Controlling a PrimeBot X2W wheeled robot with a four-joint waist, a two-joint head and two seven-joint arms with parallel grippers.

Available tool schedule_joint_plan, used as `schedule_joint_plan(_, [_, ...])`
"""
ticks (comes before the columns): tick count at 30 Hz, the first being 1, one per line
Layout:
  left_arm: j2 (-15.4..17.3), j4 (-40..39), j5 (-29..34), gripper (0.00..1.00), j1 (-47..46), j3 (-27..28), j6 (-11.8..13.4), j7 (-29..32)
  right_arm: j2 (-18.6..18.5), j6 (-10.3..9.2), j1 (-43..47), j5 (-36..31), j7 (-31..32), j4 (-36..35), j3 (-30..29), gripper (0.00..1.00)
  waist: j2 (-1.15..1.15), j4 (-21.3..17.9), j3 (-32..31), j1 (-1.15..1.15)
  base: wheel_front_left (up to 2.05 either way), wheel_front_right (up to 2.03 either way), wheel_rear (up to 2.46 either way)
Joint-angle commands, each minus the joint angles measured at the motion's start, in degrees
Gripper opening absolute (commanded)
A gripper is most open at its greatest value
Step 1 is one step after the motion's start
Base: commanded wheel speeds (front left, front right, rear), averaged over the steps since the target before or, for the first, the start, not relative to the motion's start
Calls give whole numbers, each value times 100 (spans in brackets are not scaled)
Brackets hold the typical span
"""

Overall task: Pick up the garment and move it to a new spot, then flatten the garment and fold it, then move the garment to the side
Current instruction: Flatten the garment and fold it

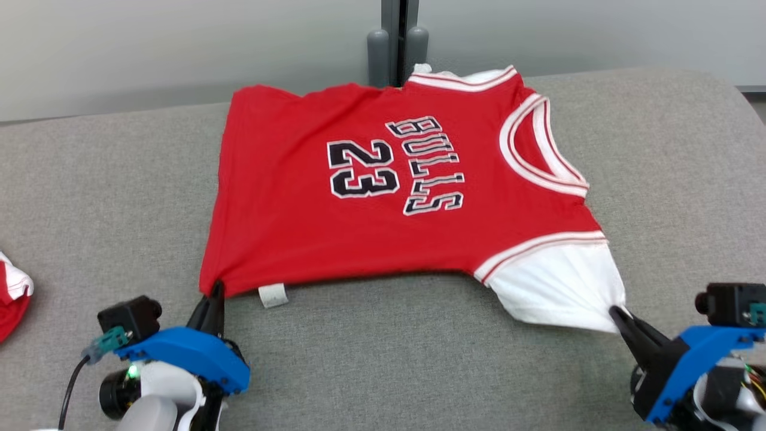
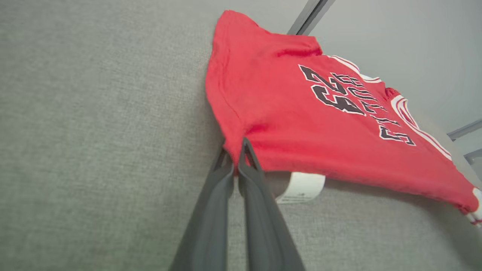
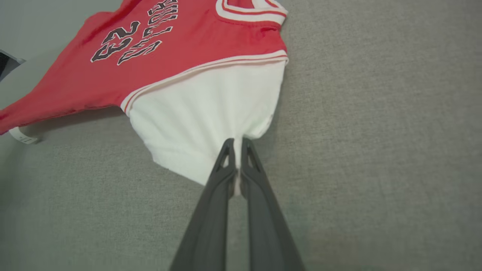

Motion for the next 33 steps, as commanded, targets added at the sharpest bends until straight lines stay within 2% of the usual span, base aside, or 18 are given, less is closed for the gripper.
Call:
schedule_joint_plan(1, [64,-265,-113,0,243,69,100,180,88,1,295,27,301,-377,-136,0,0,-1,-41,1,0,0,0])
schedule_joint_plan(5, [226,-1023,-339,0,809,123,309,709,212,1,839,6,1005,-1192,-355,0,0,-5,-94,1,0,0,0])
schedule_joint_plan(9, [384,-1839,-415,0,1419,89,608,1139,245,1,1226,202,1470,-1632,-459,0,0,15,-90,1,0,0,0])
schedule_joint_plan(13, [474,-2560,-426,0,2011,14,913,1469,246,1,1480,435,1580,-1761,-549,0,0,45,-63,1,0,0,0])
schedule_joint_plan(17, [465,-3085,-506,0,2310,-17,1063,1625,247,1,1578,521,1562,-1848,-571,0,0,104,-26,1,0,0,0])
schedule_joint_plan(19, [506,-3203,-494,0,2331,2,1081,1636,247,1,1437,408,1443,-1939,-579,0,0,121,-13,1,0,0,0])
schedule_joint_plan(24, [578,-3245,-678,0,1951,57,850,1779,243,1,935,82,1195,-2040,-393,0,0,120,17,1,0,0,0])
schedule_joint_plan(29, [682,-3217,-941,0,1330,96,681,2206,221,1,292,-144,1197,-1983,-134,0,0,98,103,1,0,0,0])
schedule_joint_plan(33, [740,-3042,-1195,0,795,150,705,2646,127,1,-342,-125,1181,-1711,20,0,0,62,240,1,0,0,0])
